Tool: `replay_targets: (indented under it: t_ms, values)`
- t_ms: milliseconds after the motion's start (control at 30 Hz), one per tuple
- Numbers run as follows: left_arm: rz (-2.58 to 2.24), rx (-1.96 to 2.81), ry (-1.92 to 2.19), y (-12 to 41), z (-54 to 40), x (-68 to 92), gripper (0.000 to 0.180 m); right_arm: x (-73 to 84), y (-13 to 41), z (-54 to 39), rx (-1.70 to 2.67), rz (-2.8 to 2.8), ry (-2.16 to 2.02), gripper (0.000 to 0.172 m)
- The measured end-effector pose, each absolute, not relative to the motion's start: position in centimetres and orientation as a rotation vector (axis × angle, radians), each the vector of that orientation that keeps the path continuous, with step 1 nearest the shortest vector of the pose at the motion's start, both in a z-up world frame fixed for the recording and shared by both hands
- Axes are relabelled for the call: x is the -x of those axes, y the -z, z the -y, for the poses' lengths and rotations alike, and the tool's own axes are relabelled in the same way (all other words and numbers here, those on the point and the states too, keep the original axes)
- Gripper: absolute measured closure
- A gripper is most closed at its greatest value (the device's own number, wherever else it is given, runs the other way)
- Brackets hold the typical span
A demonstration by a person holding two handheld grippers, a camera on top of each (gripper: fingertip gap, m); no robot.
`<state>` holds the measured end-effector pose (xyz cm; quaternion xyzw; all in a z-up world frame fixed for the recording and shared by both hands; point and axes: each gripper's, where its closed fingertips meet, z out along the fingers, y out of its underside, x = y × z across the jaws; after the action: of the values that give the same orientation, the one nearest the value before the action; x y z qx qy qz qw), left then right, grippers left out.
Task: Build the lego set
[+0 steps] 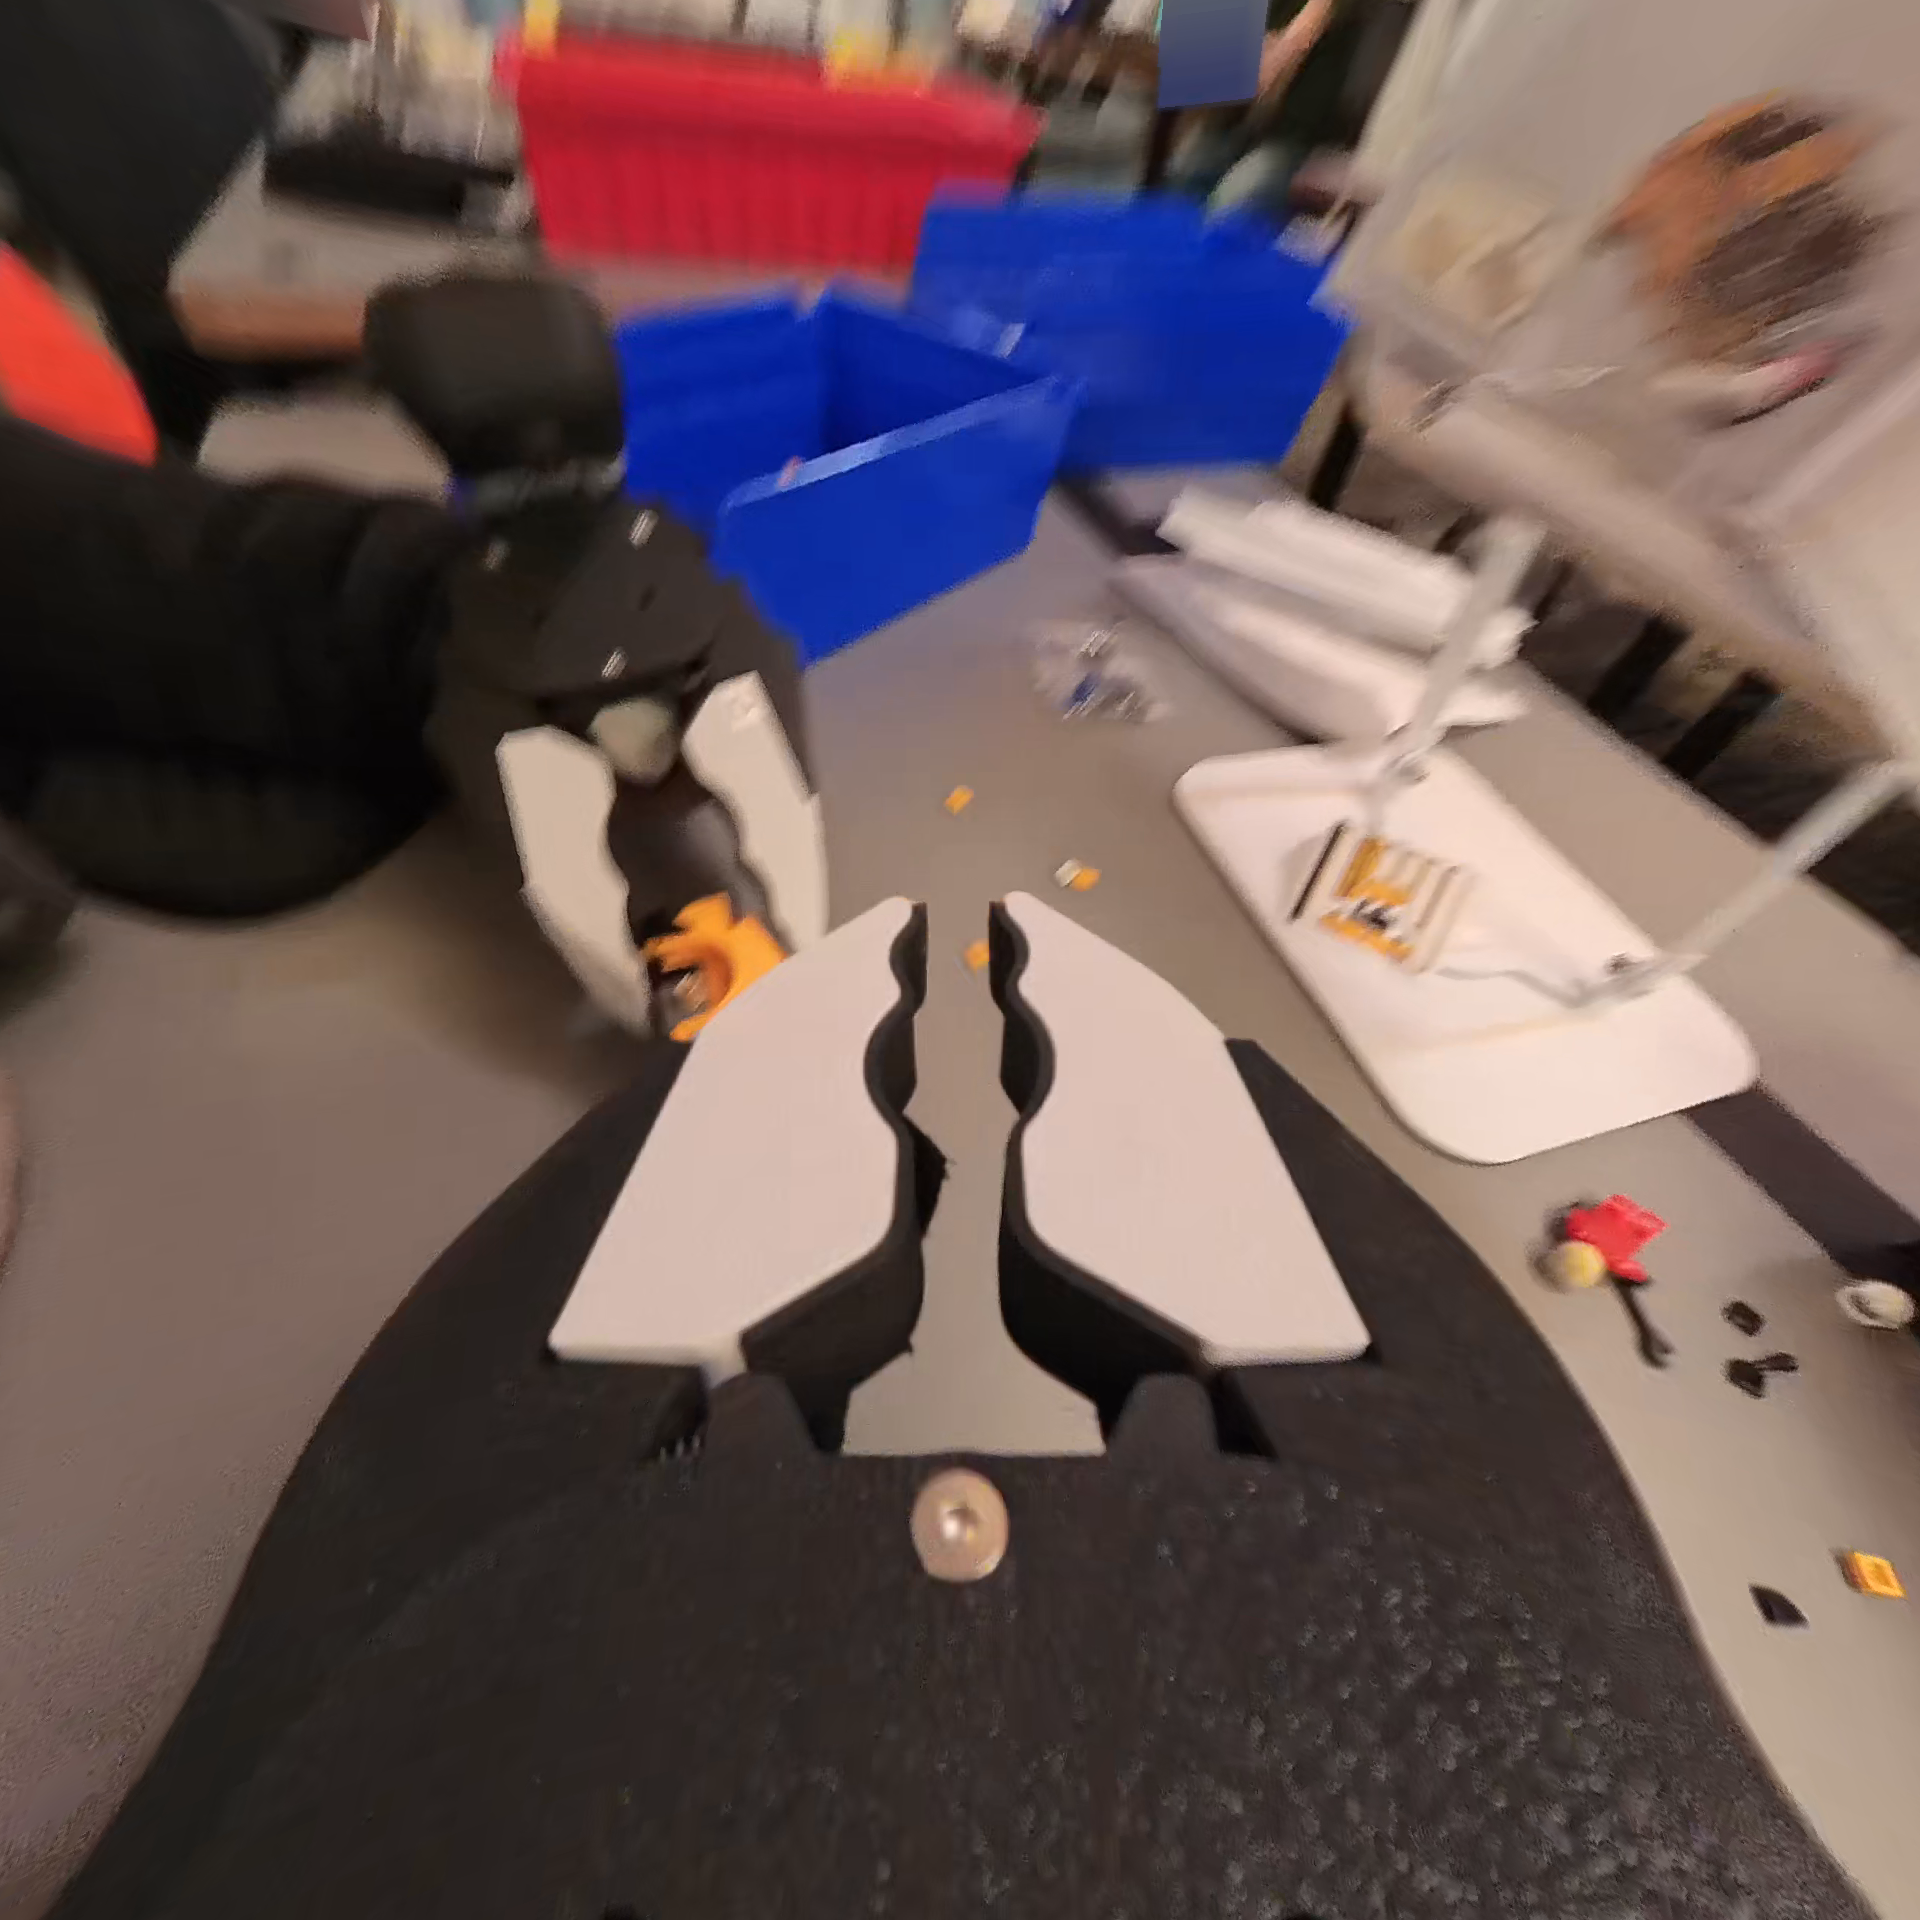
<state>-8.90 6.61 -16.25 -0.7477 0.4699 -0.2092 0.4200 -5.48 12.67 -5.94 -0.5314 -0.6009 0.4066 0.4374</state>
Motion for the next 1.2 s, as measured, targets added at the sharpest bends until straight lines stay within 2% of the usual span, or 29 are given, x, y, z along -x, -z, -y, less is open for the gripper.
replay_targets:
  t_ms: [133,333,600,700,767,867,1000,1100,1167,1200]
  values:
    - [-1.139,1.83,0.594,15.3,-6.4,9.0,0.131,4.6,3.7,-17.8,1.279,1.106,-1.091,0.161]
    - [-1.011,1.771,0.667,13.4,-6.8,10.2,0.136,2.1,5.9,-22.0,1.343,0.866,-1.037,0.161]
    - [-0.885,1.671,0.791,10.9,-6.9,10.8,0.145,2.5,6.9,-21.9,1.382,0.879,-1.04,0.162]
    - [-0.921,1.729,0.788,12.1,-6.7,11.0,0.132,2.8,7.8,-21.9,1.411,0.914,-1.031,0.163]
    - [-0.971,1.765,0.787,13.2,-6.3,10.5,0.133,3.0,8.2,-21.7,1.43,0.936,-1.038,0.164]
    - [-1.057,1.792,0.743,14.3,-5.8,9.6,0.148,3.3,8.4,-21.4,1.434,0.962,-1.054,0.164]
    - [-1.079,1.748,0.759,13.3,-5.3,9.5,0.142,3.7,9.3,-21.3,1.454,1.001,-1.028,0.163]
    - [-0.869,1.658,0.989,9.4,-6.0,10.5,0.139,4.0,9.9,-21.4,1.473,1.016,-1.015,0.163]
    - [-0.59,1.747,0.936,8.2,-10.3,12.3,0.151,4.2,10.2,-21.4,1.487,1.022,-1.013,0.163]
    - [-0.434,1.844,0.826,8.7,-13.0,13.7,0.151,4.2,10.2,-21.5,1.49,1.022,-1.019,0.163]
